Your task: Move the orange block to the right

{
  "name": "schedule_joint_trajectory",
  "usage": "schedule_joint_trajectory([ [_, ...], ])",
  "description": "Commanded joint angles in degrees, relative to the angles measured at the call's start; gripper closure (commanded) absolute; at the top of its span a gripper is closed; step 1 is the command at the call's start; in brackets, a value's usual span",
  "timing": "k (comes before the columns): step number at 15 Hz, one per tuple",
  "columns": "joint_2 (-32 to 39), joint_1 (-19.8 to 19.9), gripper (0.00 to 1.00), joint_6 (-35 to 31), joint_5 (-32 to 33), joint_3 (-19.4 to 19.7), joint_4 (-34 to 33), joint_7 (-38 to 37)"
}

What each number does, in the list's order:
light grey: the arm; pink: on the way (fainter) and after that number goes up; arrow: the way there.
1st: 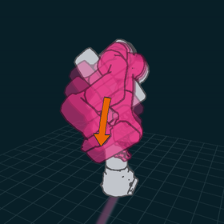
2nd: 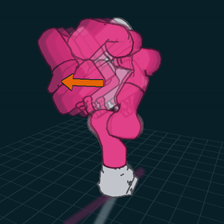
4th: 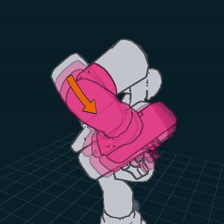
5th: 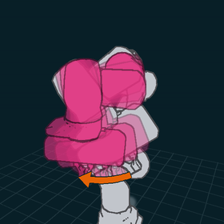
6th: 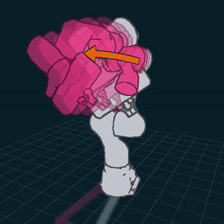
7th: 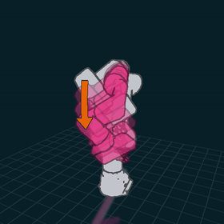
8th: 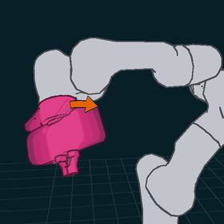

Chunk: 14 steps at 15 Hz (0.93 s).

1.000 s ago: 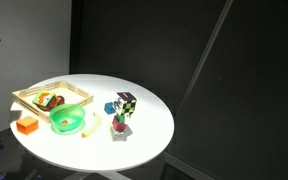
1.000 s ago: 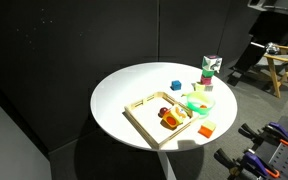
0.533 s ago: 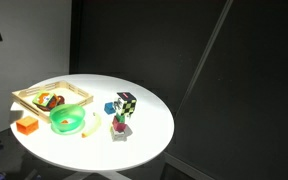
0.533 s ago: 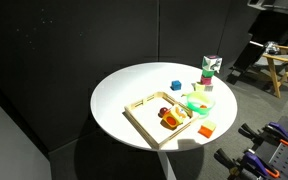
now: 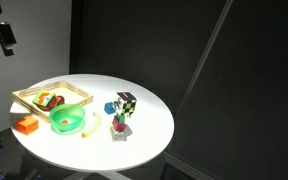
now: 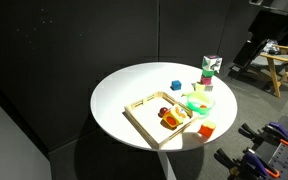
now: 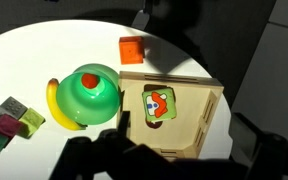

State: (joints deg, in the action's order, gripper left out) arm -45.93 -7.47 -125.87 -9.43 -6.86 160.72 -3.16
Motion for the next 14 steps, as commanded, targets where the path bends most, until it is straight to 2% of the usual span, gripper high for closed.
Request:
schedule_joint_trajectory([
  [1,1.48,2.68,0.00,-1.14,3.67,-0.47,-0.13,-1.44],
  [9,7.48,6.09,0.00,-7.06,7.37,1.32,-0.09,-0.39],
  [14,12.36,6.56,0.00,-11.29,7.81,2.92,-1.34,0.35],
])
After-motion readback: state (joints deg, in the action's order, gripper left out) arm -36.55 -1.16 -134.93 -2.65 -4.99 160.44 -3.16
